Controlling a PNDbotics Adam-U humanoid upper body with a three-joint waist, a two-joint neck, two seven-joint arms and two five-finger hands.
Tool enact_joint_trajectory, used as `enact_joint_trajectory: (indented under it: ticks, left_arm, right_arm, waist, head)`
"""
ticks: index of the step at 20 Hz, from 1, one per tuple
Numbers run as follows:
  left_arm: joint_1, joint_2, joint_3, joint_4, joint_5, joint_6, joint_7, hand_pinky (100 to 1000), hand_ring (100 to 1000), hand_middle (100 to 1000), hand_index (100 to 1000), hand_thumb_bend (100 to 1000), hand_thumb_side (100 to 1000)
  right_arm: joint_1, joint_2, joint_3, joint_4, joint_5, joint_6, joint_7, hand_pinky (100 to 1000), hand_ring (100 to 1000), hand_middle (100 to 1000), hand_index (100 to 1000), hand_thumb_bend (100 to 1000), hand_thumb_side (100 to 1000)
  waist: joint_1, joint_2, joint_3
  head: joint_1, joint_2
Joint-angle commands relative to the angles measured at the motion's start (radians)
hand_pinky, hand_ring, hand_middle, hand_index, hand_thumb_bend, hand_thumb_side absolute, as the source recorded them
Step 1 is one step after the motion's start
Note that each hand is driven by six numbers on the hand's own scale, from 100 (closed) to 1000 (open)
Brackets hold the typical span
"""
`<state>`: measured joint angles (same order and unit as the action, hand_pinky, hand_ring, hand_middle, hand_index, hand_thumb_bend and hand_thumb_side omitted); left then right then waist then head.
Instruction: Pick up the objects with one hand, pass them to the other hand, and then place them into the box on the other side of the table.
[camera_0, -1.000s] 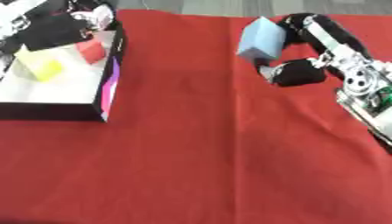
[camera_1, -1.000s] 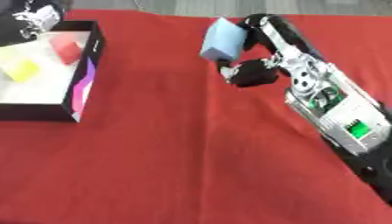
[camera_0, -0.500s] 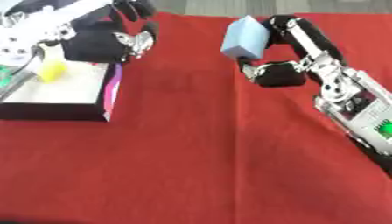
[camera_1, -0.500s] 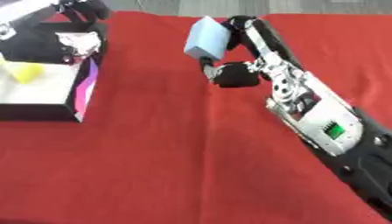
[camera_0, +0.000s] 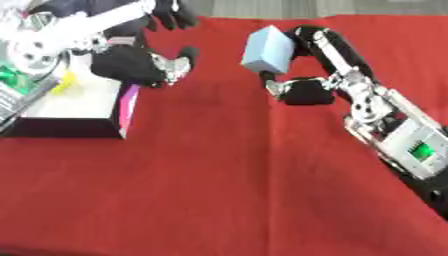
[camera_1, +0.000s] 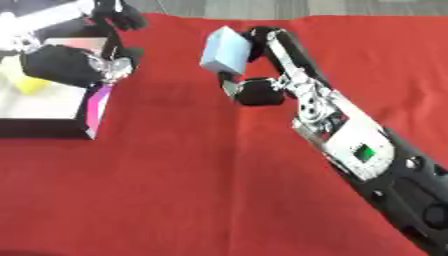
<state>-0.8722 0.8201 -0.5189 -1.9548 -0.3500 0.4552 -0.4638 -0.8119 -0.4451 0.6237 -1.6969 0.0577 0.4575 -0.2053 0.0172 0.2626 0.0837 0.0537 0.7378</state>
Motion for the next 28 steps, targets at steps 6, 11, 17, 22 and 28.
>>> enact_joint_trajectory:
  ticks: [6, 11, 17, 22, 28]
  left_arm:
    - [-0.024, -0.014, -0.014, 0.014, -0.132, -0.023, -0.026, 809, 820, 751, 842, 365, 507]
    - [-0.020, -0.019, -0.024, 0.020, -0.144, -0.022, -0.013, 813, 821, 748, 837, 412, 567]
    - [-0.027, -0.032, -0.039, 0.022, -0.178, -0.023, 0.010, 810, 823, 750, 840, 438, 494]
    - [-0.032, -0.048, -0.049, 0.023, -0.194, -0.027, 0.018, 811, 823, 751, 845, 445, 459]
    - [-0.038, -0.060, -0.058, 0.024, -0.198, -0.035, 0.020, 812, 824, 752, 845, 459, 467]
  right_arm:
    - [-0.023, 0.006, -0.003, -0.011, 0.036, -0.054, 0.055, 861, 682, 525, 620, 100, 100]
    - [-0.024, 0.008, -0.002, -0.016, 0.065, -0.087, 0.088, 863, 683, 526, 621, 100, 100]
    - [-0.024, 0.014, 0.003, -0.019, 0.095, -0.122, 0.133, 865, 682, 526, 621, 100, 100]
    - [-0.020, 0.022, 0.003, -0.016, 0.107, -0.146, 0.175, 865, 681, 525, 620, 100, 100]
    - [-0.022, 0.031, 0.001, -0.016, 0.098, -0.157, 0.188, 864, 680, 524, 618, 100, 100]
  waist:
    - [0.012, -0.039, 0.002]
    - [0.011, -0.036, 0.001]
    - [0.010, -0.035, 0.000]
    - [0.010, -0.033, -0.001]
    - [0.009, -0.031, -0.001]
  head:
    - [-0.006, -0.003]
    - [-0.008, -0.006]
    - [-0.006, -0.010]
    - [-0.002, -0.013]
    - [0.001, -0.016]
